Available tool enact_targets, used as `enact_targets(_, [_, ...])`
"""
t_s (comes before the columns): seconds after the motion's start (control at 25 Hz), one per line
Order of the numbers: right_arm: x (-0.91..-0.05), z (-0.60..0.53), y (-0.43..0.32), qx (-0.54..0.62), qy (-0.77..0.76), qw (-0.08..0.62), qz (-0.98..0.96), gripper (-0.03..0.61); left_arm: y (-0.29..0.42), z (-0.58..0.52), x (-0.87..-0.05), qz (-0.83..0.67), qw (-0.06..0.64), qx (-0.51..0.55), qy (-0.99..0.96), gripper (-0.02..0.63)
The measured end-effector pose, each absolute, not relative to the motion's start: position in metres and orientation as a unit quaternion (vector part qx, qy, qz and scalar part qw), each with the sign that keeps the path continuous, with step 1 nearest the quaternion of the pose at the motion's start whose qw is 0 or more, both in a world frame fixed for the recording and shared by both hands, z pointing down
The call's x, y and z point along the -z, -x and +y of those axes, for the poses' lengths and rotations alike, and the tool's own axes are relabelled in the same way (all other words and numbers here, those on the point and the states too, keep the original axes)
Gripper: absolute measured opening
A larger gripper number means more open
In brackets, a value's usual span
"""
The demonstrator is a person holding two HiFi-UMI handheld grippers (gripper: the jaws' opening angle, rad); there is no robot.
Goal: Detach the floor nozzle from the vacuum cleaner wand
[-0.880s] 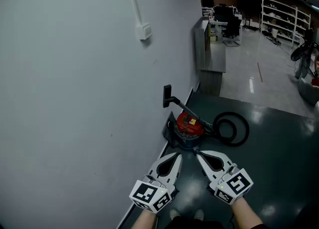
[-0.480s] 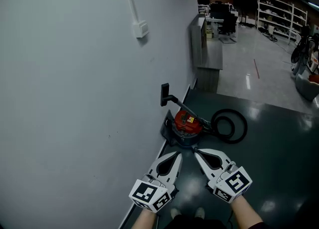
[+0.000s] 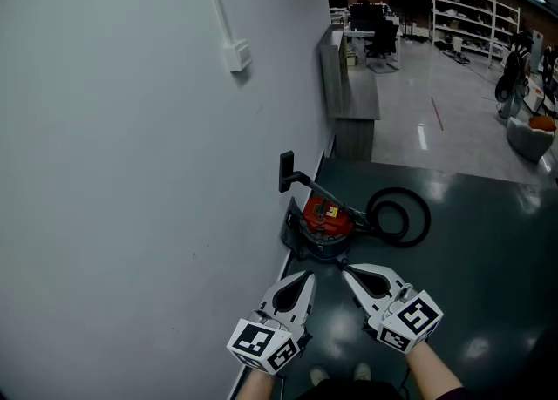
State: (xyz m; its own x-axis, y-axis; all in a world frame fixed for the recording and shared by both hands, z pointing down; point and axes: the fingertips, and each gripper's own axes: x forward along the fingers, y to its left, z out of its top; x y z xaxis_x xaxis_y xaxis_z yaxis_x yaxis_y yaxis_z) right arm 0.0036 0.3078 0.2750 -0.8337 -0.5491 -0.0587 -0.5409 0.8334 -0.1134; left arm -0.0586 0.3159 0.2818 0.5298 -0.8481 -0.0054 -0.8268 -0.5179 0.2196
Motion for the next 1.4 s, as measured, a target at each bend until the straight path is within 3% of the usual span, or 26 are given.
enact_targets(0.56, [-0.298, 0.268, 0.000, 0.087, 0.326, 0.044, 0.940, 0.017, 0.080, 0.279, -0.312, -0.466, 0.138, 0.050, -0.873, 0.003])
enact_targets(1.4, [-0.322, 0.132, -0.050, 0.131, 0.304, 0.045, 0.942, 0.017, 0.036, 0.150, -0.322, -0.495, 0.150, 0.036, -0.855, 0.003])
